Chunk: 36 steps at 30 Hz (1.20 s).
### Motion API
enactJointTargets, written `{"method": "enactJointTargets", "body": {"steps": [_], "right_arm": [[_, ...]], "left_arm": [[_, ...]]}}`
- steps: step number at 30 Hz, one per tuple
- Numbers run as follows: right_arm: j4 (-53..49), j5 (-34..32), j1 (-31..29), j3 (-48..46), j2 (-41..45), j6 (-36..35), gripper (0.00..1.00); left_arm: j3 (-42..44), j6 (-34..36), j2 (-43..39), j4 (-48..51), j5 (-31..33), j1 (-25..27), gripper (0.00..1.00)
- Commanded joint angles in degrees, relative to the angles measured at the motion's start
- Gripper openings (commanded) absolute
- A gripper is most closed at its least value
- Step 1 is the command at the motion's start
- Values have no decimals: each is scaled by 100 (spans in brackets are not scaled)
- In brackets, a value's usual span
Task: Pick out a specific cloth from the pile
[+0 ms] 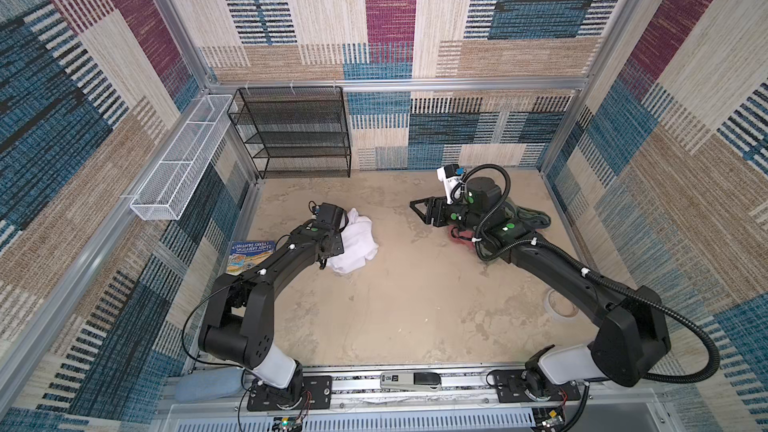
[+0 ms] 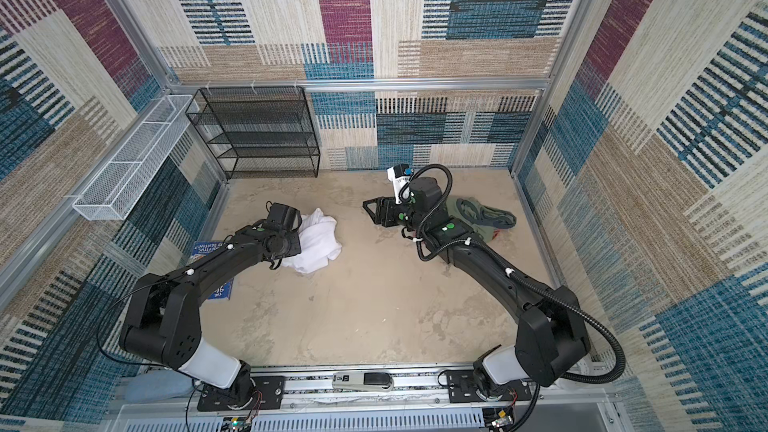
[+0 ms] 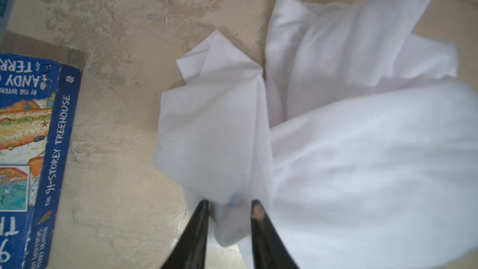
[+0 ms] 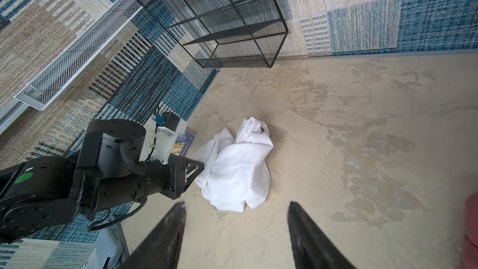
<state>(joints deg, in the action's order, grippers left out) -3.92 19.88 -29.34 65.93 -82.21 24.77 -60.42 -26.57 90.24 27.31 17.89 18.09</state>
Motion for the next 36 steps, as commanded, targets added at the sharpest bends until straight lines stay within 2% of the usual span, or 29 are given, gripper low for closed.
{"method": "enactJointTargets", "body": {"steps": [1, 6, 11, 14, 20, 24, 36], "right_arm": [[128, -98, 3, 7, 47, 28, 66], [142, -118, -1, -27, 48, 28, 66], [123, -208, 3, -64, 65, 17, 66], [43, -268, -1, -50, 97, -15, 66], [27, -386, 4, -168, 237, -5, 66], [-39, -470, 4, -192, 302, -76, 66], [34, -452, 6, -311, 390, -69, 67]], "left_arm": [[-250, 265, -66, 8, 288, 249, 37], [-669, 483, 46, 231, 627, 734, 39], [-922, 450, 378, 176, 466, 959, 40], [-1168, 456, 782, 67, 384, 1051, 37], [-1587, 324, 1567, -184, 56, 1059, 32], [-1652, 196, 1854, -208, 89, 990, 31], [-1278, 57, 1572, -209, 140, 715, 30]]}}
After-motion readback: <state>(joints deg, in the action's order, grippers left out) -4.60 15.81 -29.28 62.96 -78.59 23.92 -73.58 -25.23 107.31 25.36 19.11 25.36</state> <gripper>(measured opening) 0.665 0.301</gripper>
